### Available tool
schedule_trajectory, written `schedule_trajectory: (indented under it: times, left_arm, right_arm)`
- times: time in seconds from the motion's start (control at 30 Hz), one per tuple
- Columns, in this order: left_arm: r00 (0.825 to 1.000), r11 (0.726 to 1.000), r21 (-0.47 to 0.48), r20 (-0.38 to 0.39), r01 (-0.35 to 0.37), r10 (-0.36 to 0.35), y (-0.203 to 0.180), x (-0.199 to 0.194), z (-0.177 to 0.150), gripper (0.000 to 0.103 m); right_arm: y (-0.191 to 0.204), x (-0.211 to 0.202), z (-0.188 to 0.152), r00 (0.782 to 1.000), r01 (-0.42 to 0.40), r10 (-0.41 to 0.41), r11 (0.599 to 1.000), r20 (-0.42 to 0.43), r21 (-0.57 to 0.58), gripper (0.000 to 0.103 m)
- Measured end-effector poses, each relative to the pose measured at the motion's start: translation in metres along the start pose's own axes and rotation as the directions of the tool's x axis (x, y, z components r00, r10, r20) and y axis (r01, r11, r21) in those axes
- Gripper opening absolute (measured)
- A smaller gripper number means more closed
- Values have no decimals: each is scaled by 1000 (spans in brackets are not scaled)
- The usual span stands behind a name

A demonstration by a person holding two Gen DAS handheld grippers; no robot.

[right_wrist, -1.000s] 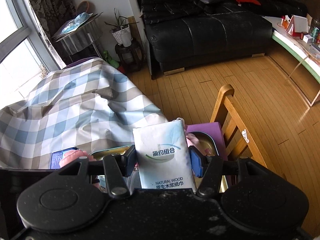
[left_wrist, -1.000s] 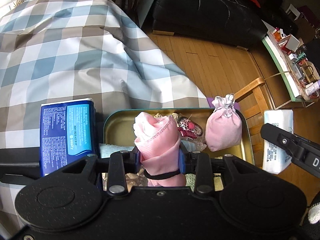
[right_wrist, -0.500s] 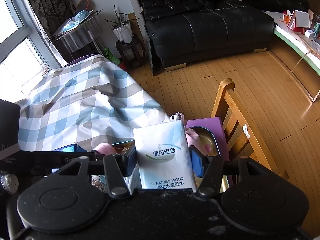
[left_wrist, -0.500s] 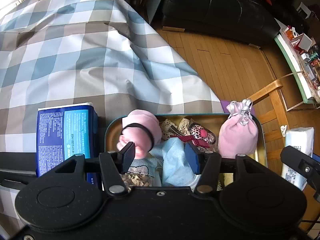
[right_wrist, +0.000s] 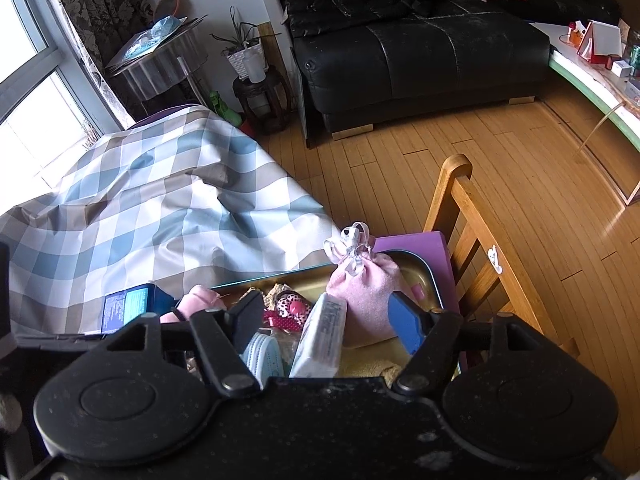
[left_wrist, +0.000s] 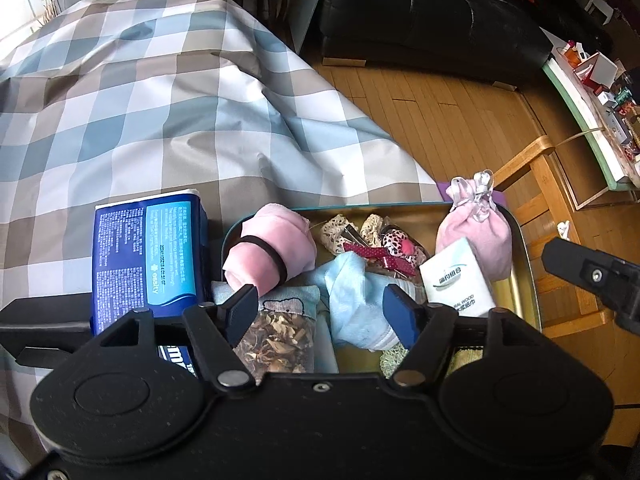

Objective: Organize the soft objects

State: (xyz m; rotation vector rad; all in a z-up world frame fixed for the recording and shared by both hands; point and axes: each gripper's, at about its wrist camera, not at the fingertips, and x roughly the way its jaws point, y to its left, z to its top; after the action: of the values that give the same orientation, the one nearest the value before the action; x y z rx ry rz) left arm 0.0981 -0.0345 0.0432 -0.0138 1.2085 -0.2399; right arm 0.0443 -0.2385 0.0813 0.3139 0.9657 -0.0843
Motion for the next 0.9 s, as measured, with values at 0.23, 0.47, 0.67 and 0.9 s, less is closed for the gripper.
schedule_trajectory:
  times: [0.23, 0.47, 0.67, 0.9]
  left_arm:
    - [1000, 1000, 8, 6, -9, 9, -2, -5, -20, 67]
    - [1000, 1000, 6, 8, -16, 15, -4, -8, -40, 68]
    - [1000, 1000, 2, 17, -21, 21, -2, -12, -62, 72]
    - [999, 999, 6, 29, -46, 45, 2, -16, -84, 72]
  right_arm:
    - [0, 3, -1, 1000, 22, -22, 1000, -9, -7, 81]
    - [5, 8, -5, 998, 64, -65, 996, -23, -55, 90]
    - [6, 18, -6, 992, 108, -112, 992, -65, -66, 91]
    - [8, 9, -18, 995, 91, -93, 994, -23, -64, 91]
